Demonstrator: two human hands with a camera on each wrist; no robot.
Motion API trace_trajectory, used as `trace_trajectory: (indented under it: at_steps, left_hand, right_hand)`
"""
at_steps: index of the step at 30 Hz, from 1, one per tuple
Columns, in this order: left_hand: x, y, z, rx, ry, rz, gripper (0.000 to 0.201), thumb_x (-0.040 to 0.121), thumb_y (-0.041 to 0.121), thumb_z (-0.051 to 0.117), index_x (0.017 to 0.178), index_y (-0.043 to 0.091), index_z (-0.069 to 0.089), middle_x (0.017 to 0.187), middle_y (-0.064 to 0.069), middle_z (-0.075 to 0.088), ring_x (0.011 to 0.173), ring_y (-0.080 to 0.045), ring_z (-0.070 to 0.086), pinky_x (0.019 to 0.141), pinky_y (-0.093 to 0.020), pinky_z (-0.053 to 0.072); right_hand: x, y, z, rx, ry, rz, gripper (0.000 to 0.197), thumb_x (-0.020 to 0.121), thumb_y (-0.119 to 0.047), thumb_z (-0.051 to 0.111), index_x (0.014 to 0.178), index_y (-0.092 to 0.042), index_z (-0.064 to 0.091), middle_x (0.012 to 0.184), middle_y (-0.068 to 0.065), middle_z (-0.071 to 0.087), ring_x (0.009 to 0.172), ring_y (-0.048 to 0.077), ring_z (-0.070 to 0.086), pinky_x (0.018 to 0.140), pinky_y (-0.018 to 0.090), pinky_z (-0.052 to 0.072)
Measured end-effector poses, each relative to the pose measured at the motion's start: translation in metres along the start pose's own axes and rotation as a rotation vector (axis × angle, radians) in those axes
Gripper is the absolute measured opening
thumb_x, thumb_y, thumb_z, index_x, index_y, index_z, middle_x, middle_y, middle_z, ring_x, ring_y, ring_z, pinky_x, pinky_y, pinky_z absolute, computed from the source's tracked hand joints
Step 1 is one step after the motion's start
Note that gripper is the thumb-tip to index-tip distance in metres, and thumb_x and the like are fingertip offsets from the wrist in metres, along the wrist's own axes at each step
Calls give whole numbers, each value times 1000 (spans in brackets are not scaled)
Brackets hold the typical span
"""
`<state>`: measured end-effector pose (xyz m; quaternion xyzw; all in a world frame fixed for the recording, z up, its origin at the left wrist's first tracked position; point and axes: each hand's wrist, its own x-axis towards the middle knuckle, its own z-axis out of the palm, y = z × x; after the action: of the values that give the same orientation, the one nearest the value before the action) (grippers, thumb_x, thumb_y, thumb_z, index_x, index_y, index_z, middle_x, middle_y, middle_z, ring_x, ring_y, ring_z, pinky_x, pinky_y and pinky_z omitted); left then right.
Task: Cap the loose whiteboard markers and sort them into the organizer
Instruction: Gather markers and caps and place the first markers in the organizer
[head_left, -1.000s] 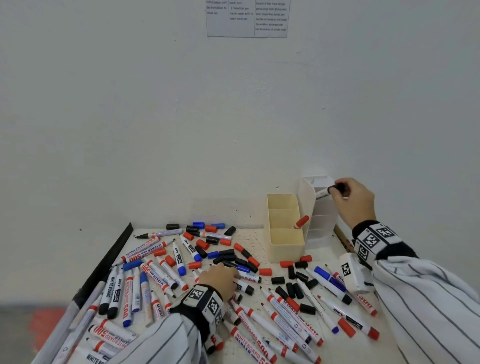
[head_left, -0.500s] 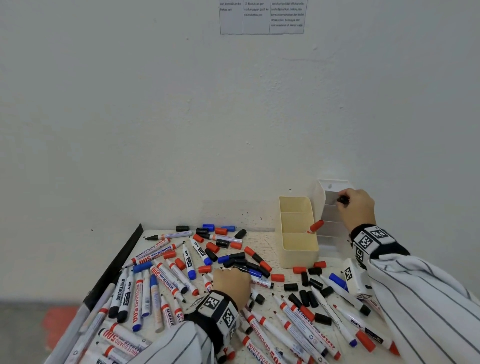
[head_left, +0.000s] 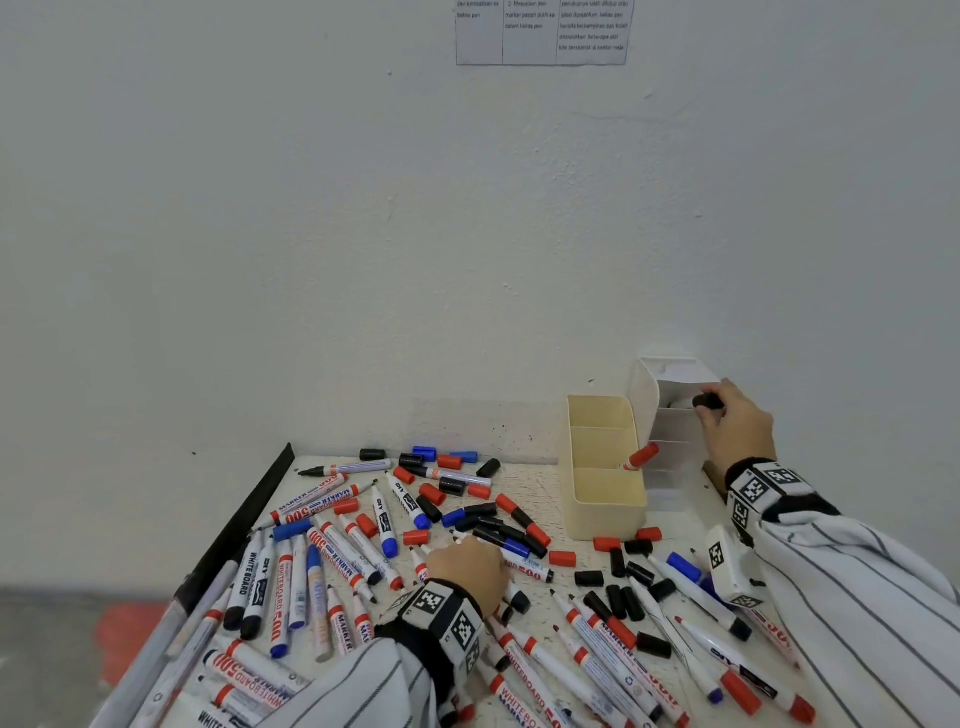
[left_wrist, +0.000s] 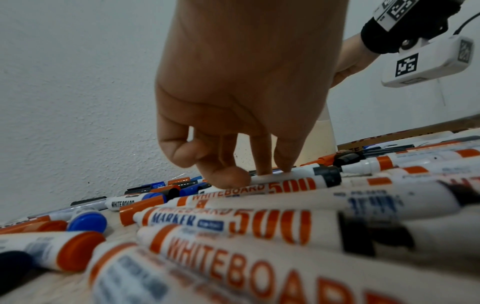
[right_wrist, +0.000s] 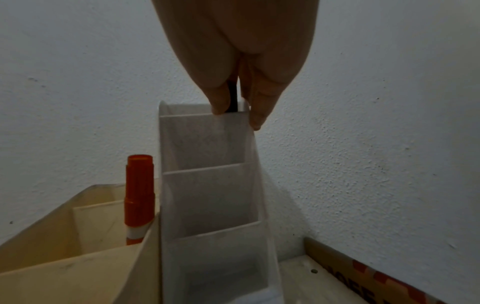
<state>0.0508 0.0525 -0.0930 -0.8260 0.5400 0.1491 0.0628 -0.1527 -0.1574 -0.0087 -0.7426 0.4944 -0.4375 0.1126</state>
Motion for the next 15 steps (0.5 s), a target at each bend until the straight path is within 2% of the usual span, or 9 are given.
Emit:
trace_trajectory:
  at_steps: [4, 5, 7, 10, 13, 15]
  left_hand:
    - [-3, -1, -3, -117, 38, -23, 39, 96, 43, 37, 122, 19, 54, 119, -2, 58, 108, -19, 57, 89, -32, 45]
    - [-4, -2, -4, -178, 62, -30, 38, 96, 43, 38, 121, 19, 54, 116, -2, 59, 106, -17, 57, 87, -30, 44]
    - [-4, -4, -5, -296, 107, -46, 36, 94, 43, 42, 118, 18, 53, 111, -2, 59, 100, -16, 58, 84, -27, 45]
    - [-6, -10, -5, -449, 165, -98, 30, 92, 38, 49, 117, 22, 50, 111, -1, 56, 96, -15, 58, 86, -29, 50]
    - [-6, -15, -5, -614, 229, -122, 25, 90, 29, 54, 114, 23, 51, 108, -2, 57, 89, -14, 60, 85, -31, 52]
    - [-7, -17, -8, -746, 294, -106, 23, 88, 21, 58, 110, 20, 53, 101, -2, 58, 78, -11, 57, 79, -27, 52]
  right_hand:
    - [0, -2, 4, -96, -1, -20, 27, 87, -2, 57, 113, 5, 59, 127, 25, 48, 117, 40, 41, 96, 43, 38]
    - [-1, -5, 4, -89, 10, -1, 28, 88, -2, 55, 115, 4, 58, 127, 24, 45, 118, 38, 39, 97, 41, 37]
    - [-4, -11, 5, -45, 26, -7, 24, 88, 1, 53, 111, 5, 59, 119, 24, 47, 112, 37, 45, 95, 37, 39]
    - [-6, -16, 2, -21, 19, -24, 22, 87, 3, 52, 108, 6, 60, 114, 26, 50, 105, 37, 51, 93, 35, 40]
    - [-10, -21, 0, -57, 1, -7, 27, 88, -1, 51, 113, 4, 59, 120, 24, 48, 112, 36, 45, 95, 37, 38]
    - [-15, -29, -2, -83, 41, -4, 26, 87, -2, 52, 112, 2, 60, 122, 22, 46, 114, 36, 40, 93, 40, 39]
